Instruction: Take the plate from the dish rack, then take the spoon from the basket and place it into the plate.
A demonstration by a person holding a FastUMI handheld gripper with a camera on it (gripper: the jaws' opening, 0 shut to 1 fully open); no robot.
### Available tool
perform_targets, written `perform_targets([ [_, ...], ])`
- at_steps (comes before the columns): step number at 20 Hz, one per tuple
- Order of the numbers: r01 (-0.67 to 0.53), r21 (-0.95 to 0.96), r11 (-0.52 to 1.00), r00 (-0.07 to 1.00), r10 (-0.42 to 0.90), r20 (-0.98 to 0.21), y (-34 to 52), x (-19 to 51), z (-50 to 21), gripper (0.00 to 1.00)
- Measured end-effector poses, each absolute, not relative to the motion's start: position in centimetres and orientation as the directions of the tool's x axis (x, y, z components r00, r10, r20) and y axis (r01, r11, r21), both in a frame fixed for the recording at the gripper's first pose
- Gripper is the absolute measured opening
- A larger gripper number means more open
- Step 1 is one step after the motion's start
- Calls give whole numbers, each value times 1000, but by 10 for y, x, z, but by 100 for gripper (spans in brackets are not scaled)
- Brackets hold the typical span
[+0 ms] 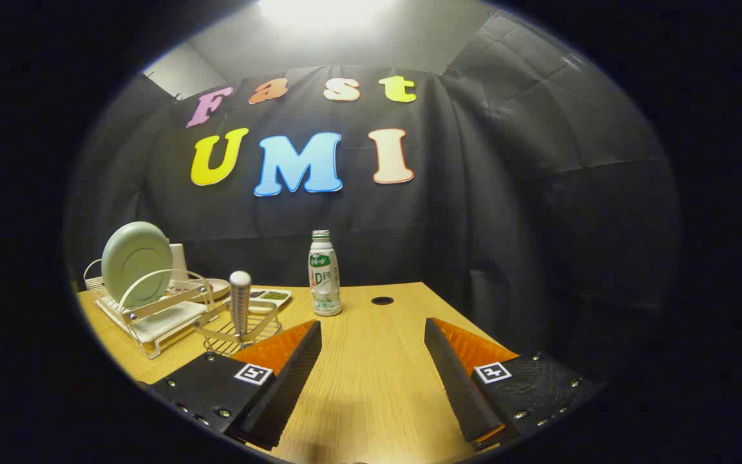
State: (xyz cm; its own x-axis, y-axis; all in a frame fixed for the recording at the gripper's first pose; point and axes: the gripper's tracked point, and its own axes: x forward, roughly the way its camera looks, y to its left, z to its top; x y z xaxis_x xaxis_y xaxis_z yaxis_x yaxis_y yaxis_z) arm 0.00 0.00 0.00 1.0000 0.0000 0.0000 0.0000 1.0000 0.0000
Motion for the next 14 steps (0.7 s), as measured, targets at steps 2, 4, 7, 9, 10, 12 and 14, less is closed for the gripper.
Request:
perform_targets([
  [2,45,-9,999,999,-45,27,-12,-3,20,98],
  [4,94,-29,995,995,-93,48,-24,-16,45,98],
  [7,152,-75,986,988,-149,47,-33,-50,81,98],
  [9,172,-92,981,985,-170,28,-27,-76,102,98],
  [10,167,-92,982,986,-166,15,-18,-87,110,98],
  [12,142,-88,986,990,-142,-1,6,-106,129,98],
  [14,102,-88,991,994,-104,-25,41,-118,144,98],
])
